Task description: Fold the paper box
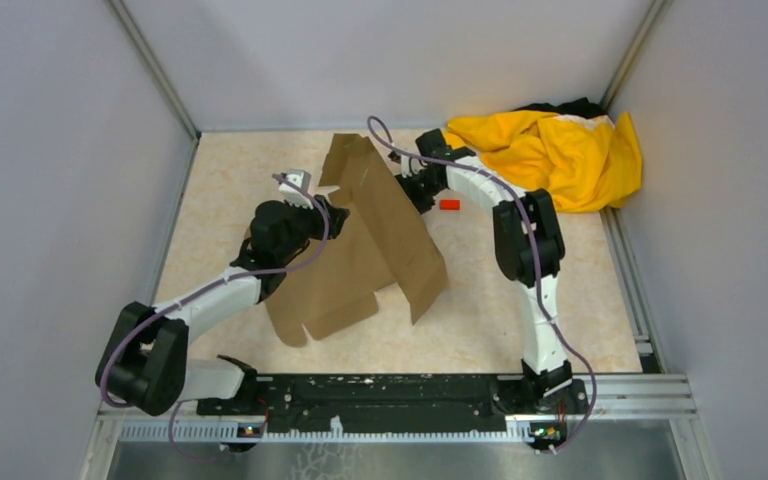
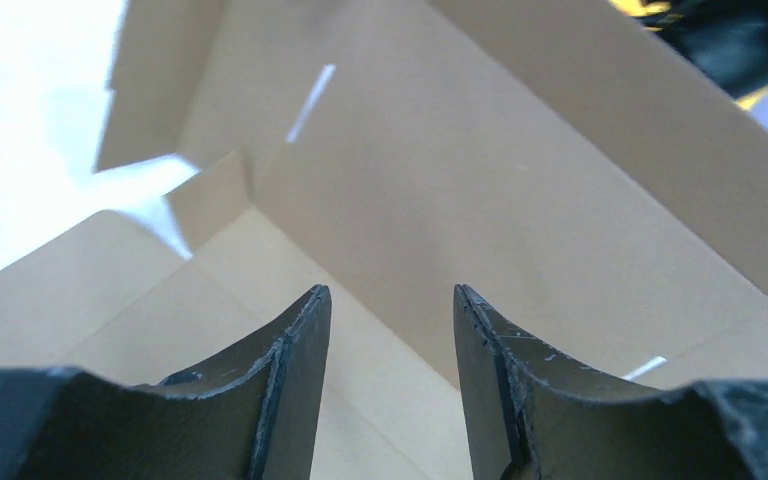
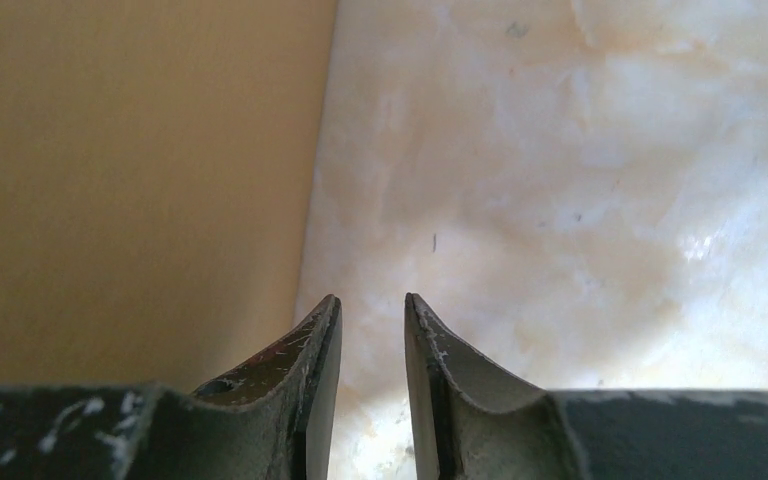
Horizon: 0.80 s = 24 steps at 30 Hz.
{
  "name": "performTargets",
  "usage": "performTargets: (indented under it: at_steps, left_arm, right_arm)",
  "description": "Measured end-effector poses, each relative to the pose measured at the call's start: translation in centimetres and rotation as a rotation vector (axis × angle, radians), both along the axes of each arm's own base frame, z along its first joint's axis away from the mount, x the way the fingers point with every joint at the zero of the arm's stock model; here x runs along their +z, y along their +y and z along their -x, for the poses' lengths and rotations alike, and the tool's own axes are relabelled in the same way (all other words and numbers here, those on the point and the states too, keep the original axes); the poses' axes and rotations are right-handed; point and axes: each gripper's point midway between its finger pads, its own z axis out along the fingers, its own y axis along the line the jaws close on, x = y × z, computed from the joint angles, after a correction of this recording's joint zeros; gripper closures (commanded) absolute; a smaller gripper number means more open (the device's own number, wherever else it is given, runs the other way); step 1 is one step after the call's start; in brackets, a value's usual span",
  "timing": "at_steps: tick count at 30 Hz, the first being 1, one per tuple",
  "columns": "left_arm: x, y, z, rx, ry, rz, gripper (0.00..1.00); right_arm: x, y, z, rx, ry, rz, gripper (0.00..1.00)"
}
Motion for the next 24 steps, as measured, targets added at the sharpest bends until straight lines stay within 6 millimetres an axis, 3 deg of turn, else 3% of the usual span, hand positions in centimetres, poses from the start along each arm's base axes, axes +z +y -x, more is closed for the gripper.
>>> performTargets:
  at_steps: [3,8,15,20,24]
  left_arm:
    - [-0.8,2.0,-0.4,0.075,0.045,-0.003,0.45]
    - [-4.0,3.9,-0.2,0.134,0.175,-0.032,0.45]
    - [-6.1,4.0,1.1,0.130,0.259,-0.035,0.45]
    - [-7.5,3.9,2.1,0.117,0.304,-0.029,0.45]
    - [-7.0,3.1,2.4,0.066,0.295,-0.014,0.41]
  right_arm:
    - [0.9,-0.5,1.0,-0.003,-0.004,0.000,0.69]
    - [3.8,-2.0,2.4,-0.034,-0.055,-0.019,0.67]
    - [8.2,-4.5,4.5,-0.081,-0.125,-0.093,0.65]
    - [9.8,-4.2,6.0,-0.056,-0.147,-0.144,0.65]
    - [10.2,-3.7,6.8,-0.035,-0.144,-0.161,0.65]
